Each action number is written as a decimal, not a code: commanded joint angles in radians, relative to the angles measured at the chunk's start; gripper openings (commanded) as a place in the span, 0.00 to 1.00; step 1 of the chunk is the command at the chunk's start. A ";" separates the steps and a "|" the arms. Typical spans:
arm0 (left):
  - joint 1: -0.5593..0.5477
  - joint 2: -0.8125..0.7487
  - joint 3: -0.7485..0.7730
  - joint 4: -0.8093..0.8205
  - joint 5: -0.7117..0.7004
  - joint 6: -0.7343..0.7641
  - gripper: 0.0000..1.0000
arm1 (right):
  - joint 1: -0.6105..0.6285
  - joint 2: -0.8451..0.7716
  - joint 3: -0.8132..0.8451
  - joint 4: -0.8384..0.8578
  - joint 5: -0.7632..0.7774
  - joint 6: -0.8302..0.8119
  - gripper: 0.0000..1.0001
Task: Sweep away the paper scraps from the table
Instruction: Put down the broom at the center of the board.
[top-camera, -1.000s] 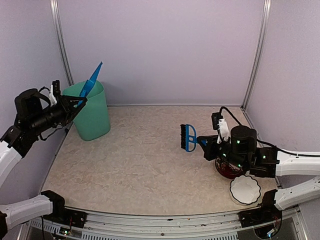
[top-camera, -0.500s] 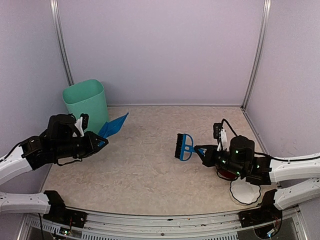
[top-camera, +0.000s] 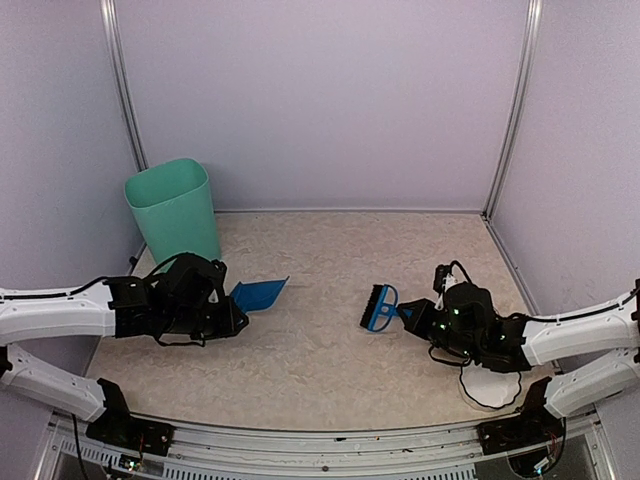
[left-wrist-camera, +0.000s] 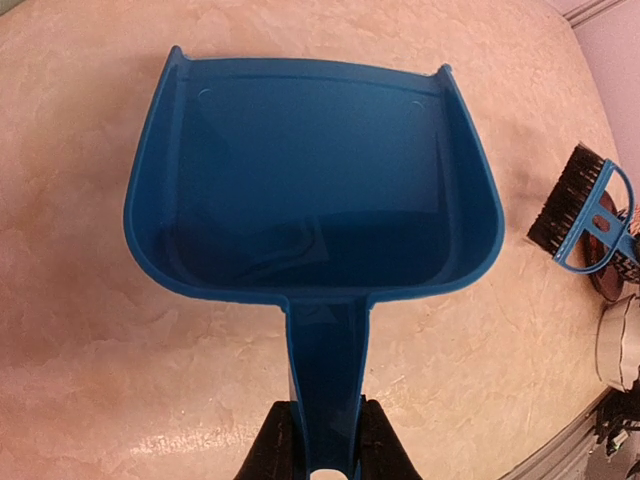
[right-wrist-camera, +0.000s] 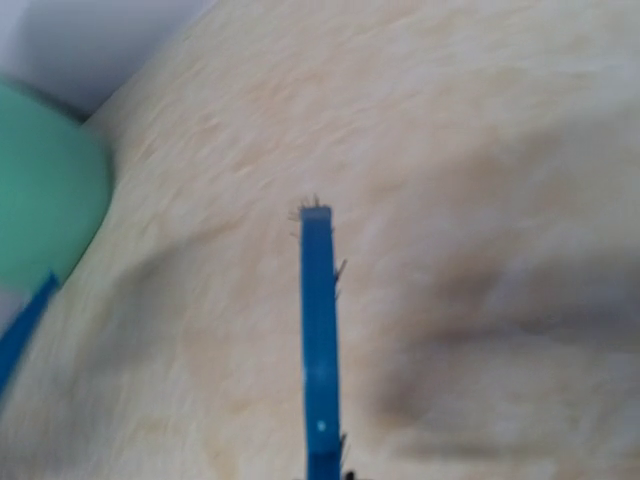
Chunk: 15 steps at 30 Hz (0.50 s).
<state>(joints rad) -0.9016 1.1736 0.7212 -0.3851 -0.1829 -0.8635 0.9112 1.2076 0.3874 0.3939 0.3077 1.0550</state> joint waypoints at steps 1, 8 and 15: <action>-0.027 0.065 0.016 0.053 -0.023 0.025 0.00 | -0.029 0.034 -0.023 0.013 0.064 0.118 0.00; -0.064 0.150 0.034 0.105 -0.001 0.031 0.00 | -0.106 0.115 -0.016 0.115 0.060 0.166 0.00; -0.094 0.218 0.059 0.137 0.004 0.037 0.00 | -0.195 0.206 0.033 0.195 0.017 0.191 0.00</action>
<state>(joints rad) -0.9798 1.3670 0.7444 -0.2993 -0.1833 -0.8440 0.7517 1.3678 0.3763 0.5030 0.3420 1.2190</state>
